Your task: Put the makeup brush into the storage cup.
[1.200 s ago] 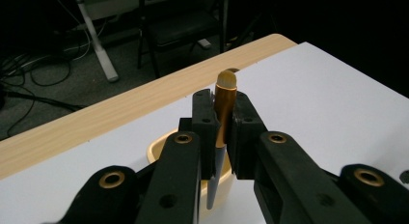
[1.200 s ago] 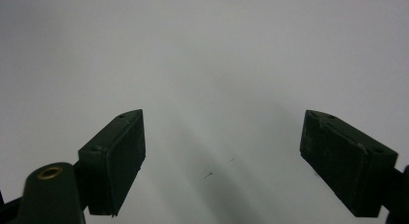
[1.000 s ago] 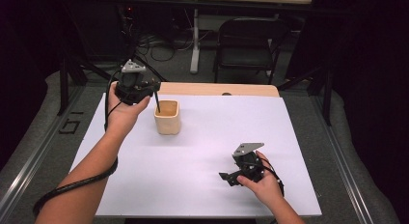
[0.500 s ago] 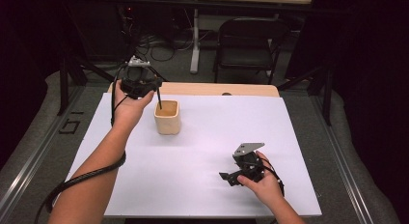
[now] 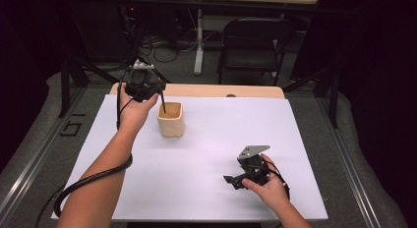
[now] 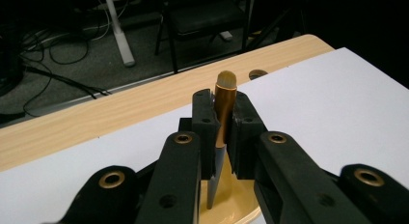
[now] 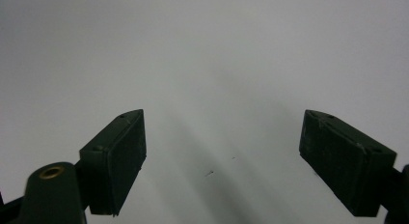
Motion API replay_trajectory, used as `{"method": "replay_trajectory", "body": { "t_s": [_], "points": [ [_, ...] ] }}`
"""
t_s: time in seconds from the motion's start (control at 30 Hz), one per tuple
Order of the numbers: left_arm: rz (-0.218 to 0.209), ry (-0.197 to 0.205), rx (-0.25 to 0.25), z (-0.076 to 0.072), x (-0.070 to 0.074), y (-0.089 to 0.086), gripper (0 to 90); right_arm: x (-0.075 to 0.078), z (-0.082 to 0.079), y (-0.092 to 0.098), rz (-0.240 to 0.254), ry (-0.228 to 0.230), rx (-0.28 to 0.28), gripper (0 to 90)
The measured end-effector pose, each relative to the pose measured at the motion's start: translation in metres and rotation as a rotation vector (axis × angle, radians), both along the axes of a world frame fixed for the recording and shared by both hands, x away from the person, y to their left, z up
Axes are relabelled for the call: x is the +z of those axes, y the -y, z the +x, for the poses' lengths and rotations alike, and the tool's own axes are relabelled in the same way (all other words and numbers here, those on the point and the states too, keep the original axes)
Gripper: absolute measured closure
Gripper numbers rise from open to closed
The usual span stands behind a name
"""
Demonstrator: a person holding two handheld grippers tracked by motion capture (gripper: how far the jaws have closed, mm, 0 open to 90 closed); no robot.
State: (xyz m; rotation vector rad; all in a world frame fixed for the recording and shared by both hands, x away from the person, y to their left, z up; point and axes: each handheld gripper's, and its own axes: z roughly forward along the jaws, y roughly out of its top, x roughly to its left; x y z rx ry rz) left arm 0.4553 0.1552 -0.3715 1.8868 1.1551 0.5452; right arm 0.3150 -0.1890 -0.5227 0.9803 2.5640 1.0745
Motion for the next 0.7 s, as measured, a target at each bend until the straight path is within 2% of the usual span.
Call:
{"method": "replay_trajectory", "body": {
  "t_s": [0.3,0.67,0.7],
  "points": [
    [0.015,-0.021,-0.008,0.003,-0.011,0.006,83.5,0.0,0.0,0.0,-0.007,-0.001,0.0,16.6],
    [0.012,-0.043,-0.013,0.006,-0.027,0.01,83.5,-0.001,0.0,0.001,0.002,0.006,0.0,16.7],
    [0.022,-0.049,-0.017,0.007,-0.03,0.011,83.6,0.0,0.0,0.001,-0.005,0.001,0.003,16.7]
  ]
}}
